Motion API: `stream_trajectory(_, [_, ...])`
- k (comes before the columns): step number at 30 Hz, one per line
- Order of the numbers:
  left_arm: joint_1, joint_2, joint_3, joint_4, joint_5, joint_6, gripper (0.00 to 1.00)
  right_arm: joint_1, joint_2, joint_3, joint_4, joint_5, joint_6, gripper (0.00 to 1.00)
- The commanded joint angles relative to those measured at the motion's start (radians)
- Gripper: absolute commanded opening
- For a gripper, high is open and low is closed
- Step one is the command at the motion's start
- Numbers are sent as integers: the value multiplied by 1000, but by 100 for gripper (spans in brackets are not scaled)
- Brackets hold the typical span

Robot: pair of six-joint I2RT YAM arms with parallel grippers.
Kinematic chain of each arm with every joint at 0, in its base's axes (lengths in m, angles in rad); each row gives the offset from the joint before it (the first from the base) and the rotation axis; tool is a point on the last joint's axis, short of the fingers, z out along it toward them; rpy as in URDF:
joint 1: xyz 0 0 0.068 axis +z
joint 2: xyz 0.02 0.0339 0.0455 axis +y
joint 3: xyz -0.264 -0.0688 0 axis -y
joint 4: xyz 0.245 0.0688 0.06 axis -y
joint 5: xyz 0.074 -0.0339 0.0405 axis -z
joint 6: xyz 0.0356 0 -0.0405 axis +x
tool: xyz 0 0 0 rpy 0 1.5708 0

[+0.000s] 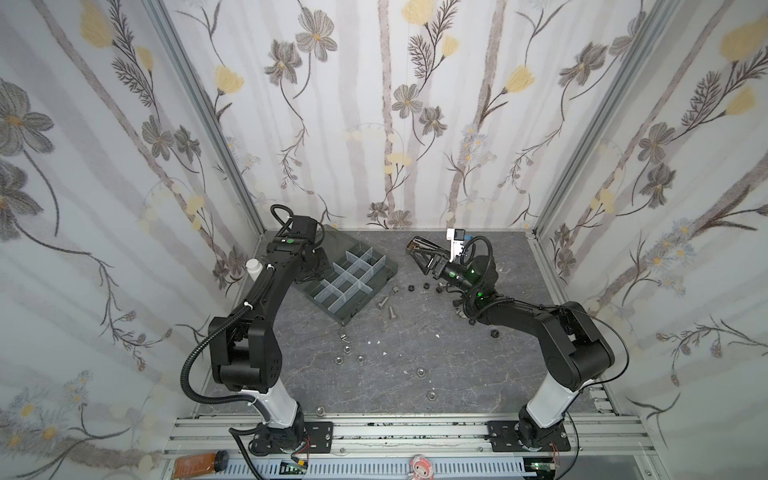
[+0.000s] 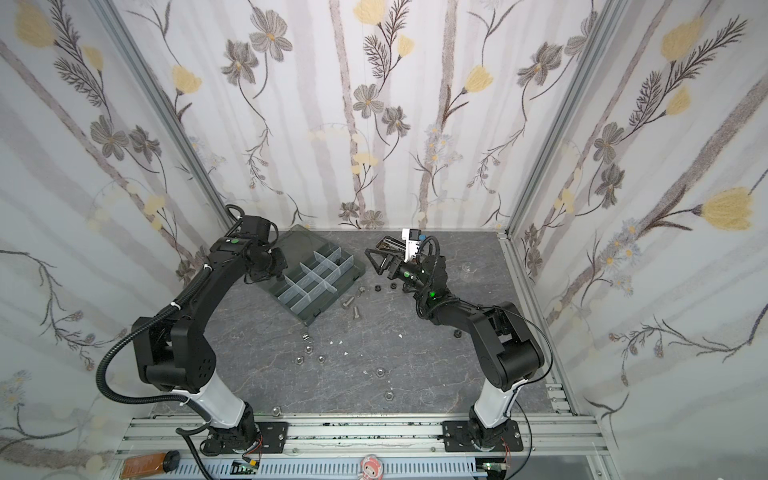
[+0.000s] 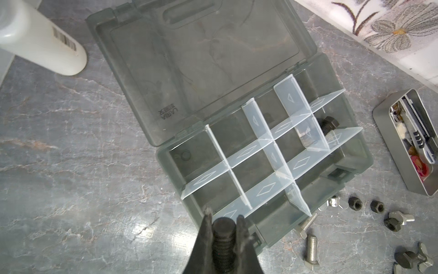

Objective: Sort the screws and nuts into containers
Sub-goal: 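Carry the black bolt with the left gripper over an organizer compartment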

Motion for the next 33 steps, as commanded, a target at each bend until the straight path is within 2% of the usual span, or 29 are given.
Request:
stream_trajectory(1, [-22, 47, 62, -9, -14, -13, 0, 1, -1, 8, 3, 8, -19, 100])
stream_trajectory(10, [-125, 233, 252, -1, -13, -26, 0, 6, 32, 26, -4, 3, -20, 100])
stream_trajectory(19, [-174, 401, 435, 9, -1, -35, 0, 12, 50, 38, -6, 0, -20, 100])
stream_trajectory(33, [-210, 555, 565, 120, 58, -82, 0, 18, 66, 49, -5, -6, -21, 100])
